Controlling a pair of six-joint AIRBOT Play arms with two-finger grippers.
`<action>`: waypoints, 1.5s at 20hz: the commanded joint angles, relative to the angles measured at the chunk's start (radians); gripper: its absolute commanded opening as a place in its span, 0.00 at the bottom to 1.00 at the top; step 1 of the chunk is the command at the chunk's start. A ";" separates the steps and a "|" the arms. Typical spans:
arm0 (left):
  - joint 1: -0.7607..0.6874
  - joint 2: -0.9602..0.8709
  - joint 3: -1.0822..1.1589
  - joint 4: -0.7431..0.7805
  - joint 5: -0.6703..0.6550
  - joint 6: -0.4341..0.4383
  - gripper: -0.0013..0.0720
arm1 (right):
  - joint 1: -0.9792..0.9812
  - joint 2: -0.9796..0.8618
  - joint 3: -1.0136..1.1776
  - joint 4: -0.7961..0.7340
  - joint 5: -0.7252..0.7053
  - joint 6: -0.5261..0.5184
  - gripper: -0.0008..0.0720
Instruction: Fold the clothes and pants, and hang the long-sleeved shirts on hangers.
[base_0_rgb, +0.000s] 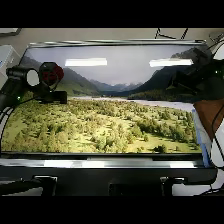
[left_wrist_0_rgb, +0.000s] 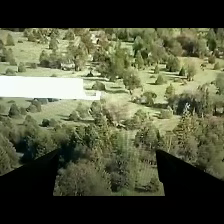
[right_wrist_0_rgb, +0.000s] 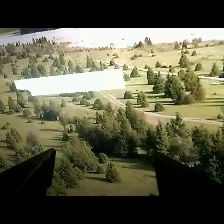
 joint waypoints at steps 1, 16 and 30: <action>-0.001 -0.001 0.000 0.000 0.000 0.000 0.99 | 0.001 0.000 0.001 0.000 0.000 0.000 0.95; -0.001 -0.001 0.000 0.000 0.025 0.000 0.99 | 0.001 0.000 0.001 0.000 -0.074 0.000 0.95; 0.391 -0.378 0.352 -0.241 0.475 -0.262 0.99 | 0.001 -0.002 0.000 -0.008 -0.413 -0.053 0.94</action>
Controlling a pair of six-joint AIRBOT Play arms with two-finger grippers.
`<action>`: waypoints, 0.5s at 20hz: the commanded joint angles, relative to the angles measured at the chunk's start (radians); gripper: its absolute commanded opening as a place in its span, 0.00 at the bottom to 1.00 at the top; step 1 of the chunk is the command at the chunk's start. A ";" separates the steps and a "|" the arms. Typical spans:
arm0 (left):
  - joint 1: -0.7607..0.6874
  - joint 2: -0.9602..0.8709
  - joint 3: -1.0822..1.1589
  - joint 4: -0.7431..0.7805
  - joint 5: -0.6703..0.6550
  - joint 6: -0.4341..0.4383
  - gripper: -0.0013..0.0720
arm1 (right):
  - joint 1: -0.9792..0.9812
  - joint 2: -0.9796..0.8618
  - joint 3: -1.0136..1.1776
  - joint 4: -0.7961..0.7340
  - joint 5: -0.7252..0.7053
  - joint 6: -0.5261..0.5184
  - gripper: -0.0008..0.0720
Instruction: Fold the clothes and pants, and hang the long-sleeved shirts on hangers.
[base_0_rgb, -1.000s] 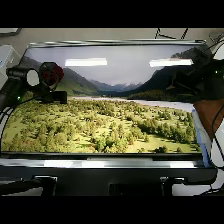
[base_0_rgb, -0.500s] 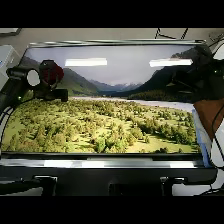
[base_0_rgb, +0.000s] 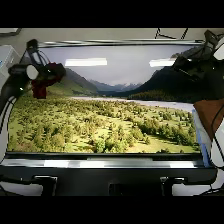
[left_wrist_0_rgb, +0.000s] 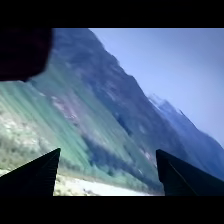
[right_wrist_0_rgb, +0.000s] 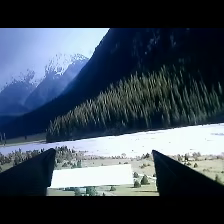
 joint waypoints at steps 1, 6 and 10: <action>0.275 -0.192 0.198 -0.237 -0.208 -0.118 0.99 | 0.001 0.000 0.000 -0.001 0.013 -0.053 0.94; 0.511 -0.311 0.198 -0.472 -0.354 -0.038 0.99 | 0.001 0.000 0.000 0.003 0.079 -0.067 0.94; 0.490 -0.401 0.198 -0.520 -0.296 0.010 0.99 | 0.001 0.000 0.000 0.034 0.082 -0.066 0.94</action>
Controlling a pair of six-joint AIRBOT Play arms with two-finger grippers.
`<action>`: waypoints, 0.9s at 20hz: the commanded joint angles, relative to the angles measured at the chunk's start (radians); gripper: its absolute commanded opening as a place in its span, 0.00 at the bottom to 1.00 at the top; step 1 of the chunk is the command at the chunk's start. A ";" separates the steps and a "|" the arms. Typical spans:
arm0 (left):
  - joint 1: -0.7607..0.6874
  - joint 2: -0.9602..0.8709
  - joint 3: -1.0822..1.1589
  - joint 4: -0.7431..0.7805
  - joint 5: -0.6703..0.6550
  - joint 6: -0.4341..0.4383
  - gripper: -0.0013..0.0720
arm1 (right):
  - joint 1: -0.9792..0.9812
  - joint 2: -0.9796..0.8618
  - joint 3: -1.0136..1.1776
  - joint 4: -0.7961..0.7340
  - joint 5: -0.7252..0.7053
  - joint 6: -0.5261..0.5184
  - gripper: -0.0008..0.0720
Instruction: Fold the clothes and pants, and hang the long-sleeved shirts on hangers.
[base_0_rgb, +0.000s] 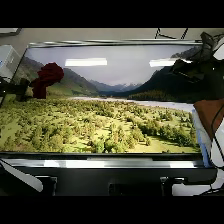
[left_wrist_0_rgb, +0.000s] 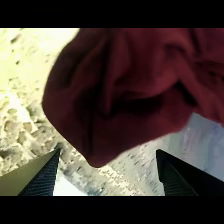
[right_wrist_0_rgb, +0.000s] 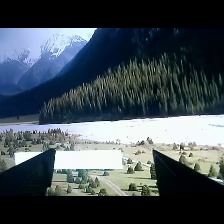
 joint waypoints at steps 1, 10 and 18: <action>0.007 -0.089 0.008 -0.117 0.037 0.066 0.99 | 0.001 0.000 0.000 0.035 0.018 -0.004 0.94; -0.098 -0.121 0.009 -0.199 0.245 0.164 0.05 | 0.001 0.001 0.001 0.106 0.127 -0.003 0.94; -0.367 0.359 0.009 -0.195 0.116 0.686 0.05 | 0.001 0.101 0.045 -0.009 0.053 -0.090 0.94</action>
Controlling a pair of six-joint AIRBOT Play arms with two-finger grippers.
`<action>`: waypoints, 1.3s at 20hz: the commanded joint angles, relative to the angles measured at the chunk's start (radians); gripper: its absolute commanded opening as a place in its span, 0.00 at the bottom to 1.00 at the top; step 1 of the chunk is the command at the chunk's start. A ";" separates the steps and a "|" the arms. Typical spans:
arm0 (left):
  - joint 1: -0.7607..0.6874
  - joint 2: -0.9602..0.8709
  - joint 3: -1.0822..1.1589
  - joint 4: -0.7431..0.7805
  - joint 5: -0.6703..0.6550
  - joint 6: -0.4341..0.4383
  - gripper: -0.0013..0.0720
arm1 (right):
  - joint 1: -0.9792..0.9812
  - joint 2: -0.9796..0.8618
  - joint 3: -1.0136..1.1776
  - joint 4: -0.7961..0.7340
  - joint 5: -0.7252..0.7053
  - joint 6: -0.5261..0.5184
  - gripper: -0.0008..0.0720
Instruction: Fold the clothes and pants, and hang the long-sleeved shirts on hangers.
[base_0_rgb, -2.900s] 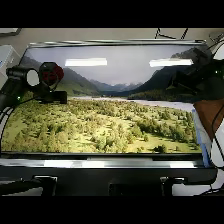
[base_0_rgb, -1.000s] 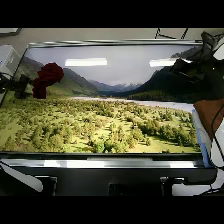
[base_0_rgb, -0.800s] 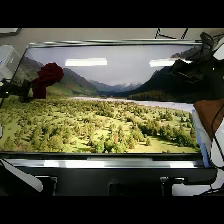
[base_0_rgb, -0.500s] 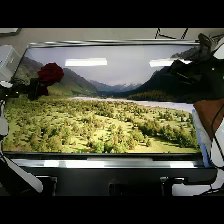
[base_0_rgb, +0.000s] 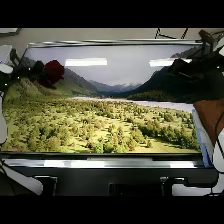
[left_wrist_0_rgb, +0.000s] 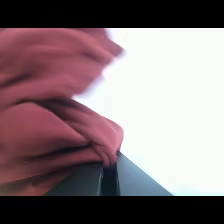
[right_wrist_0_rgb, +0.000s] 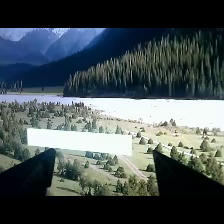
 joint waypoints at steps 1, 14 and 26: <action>-0.187 0.275 0.000 0.016 -0.089 0.211 0.05 | 0.000 0.078 0.020 -0.111 -0.070 -0.026 0.94; -1.262 0.085 -0.159 0.167 0.125 -0.207 0.16 | 0.000 0.360 0.020 -0.225 -0.006 -0.015 0.94; -0.495 0.215 -0.156 0.336 -0.605 -0.154 0.99 | 0.000 0.348 -0.613 -0.220 0.288 0.014 0.99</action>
